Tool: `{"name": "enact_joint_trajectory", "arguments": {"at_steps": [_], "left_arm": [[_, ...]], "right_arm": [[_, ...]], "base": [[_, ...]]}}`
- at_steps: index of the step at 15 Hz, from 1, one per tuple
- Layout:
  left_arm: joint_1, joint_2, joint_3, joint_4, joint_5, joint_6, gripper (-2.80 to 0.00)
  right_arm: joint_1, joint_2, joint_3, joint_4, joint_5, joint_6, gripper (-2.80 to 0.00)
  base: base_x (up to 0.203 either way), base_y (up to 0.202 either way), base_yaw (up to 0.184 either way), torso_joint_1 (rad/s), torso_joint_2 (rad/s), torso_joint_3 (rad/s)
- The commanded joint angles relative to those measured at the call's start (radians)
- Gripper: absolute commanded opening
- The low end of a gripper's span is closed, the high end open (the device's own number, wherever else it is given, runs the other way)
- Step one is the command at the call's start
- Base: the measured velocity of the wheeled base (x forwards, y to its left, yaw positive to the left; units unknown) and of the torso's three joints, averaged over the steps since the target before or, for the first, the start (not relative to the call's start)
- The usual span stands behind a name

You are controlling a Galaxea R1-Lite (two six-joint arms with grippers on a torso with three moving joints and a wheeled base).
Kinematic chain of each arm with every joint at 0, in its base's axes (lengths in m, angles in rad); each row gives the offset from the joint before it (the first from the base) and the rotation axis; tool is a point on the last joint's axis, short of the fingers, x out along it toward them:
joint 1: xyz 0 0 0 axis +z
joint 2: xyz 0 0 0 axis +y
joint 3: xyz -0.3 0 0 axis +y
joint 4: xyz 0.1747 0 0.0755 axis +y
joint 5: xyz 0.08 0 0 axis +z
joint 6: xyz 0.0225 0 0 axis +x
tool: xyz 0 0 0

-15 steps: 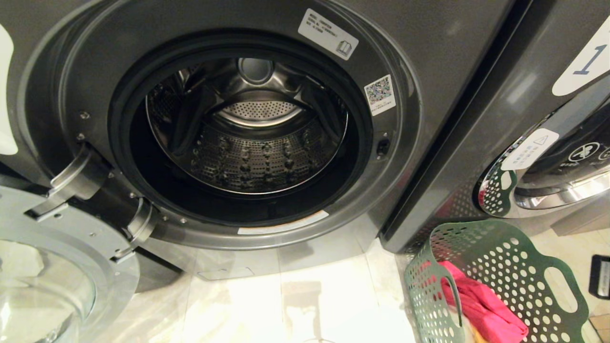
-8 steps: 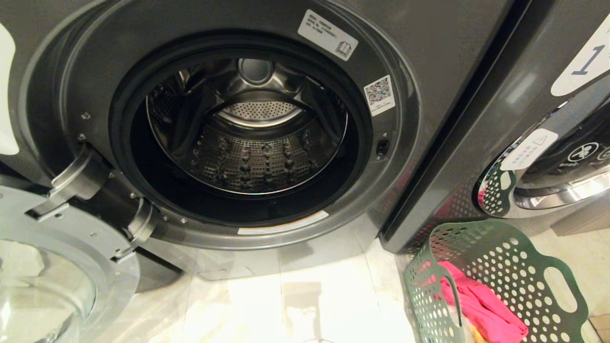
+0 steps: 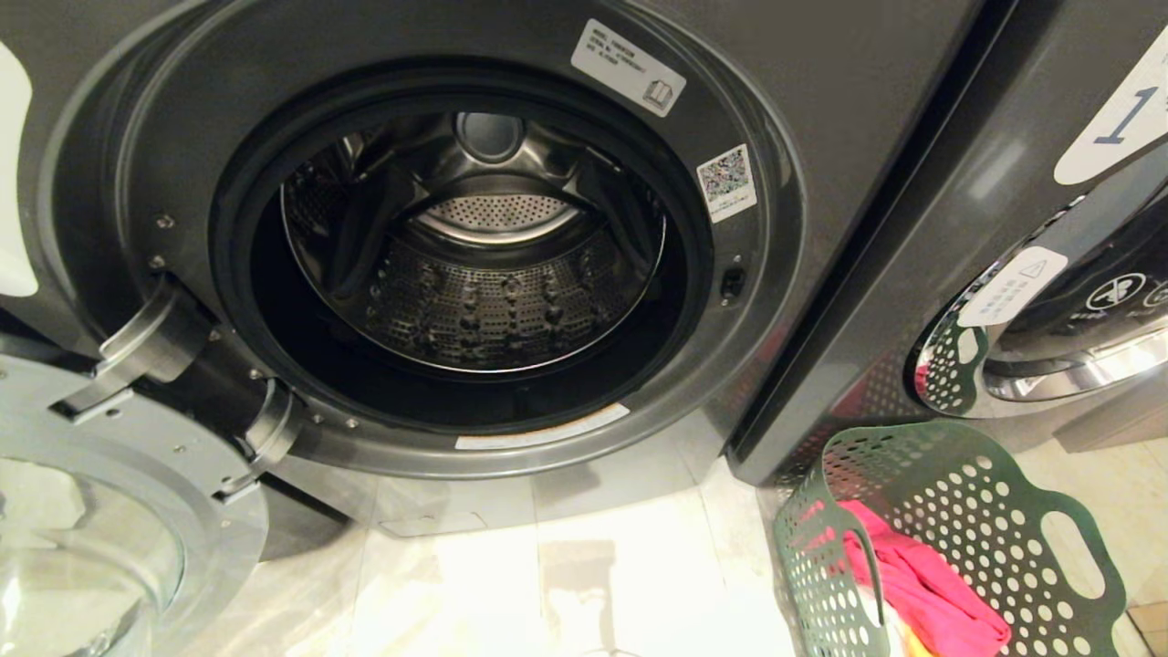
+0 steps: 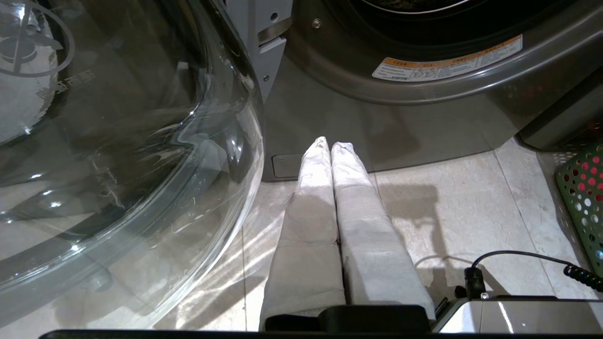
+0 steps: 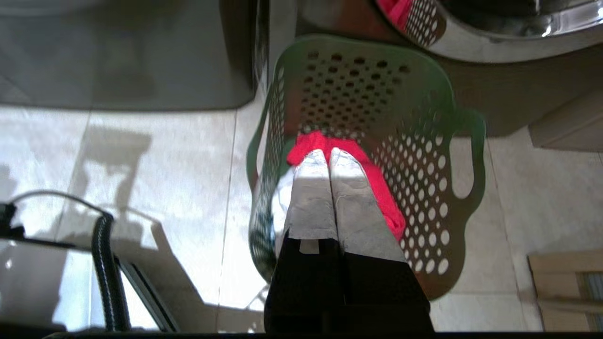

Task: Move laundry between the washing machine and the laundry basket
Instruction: Close the washing machine door with the left hand

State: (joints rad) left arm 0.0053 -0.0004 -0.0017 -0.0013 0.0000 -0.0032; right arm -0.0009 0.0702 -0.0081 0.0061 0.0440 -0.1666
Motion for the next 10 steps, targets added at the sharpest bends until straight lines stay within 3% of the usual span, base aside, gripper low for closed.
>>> {"name": "enact_joint_trajectory", "arguments": {"at_steps": [1,10], "left_arm": [[0.001,-0.001,0.0,0.0,0.0,0.0,-2.8],[-0.001,-0.001,0.0,0.0,0.0,0.0,-2.8]], "right_arm": [[0.002,-0.07,0.006,-0.005,0.0,0.071,-2.8],[0.002,-0.069,0.008,-0.005,-0.035,0.099,-2.8]], "base": [[0.0,0.0,0.0,0.0,0.0,0.0],[0.0,0.0,0.0,0.0,0.0,0.0]]}}
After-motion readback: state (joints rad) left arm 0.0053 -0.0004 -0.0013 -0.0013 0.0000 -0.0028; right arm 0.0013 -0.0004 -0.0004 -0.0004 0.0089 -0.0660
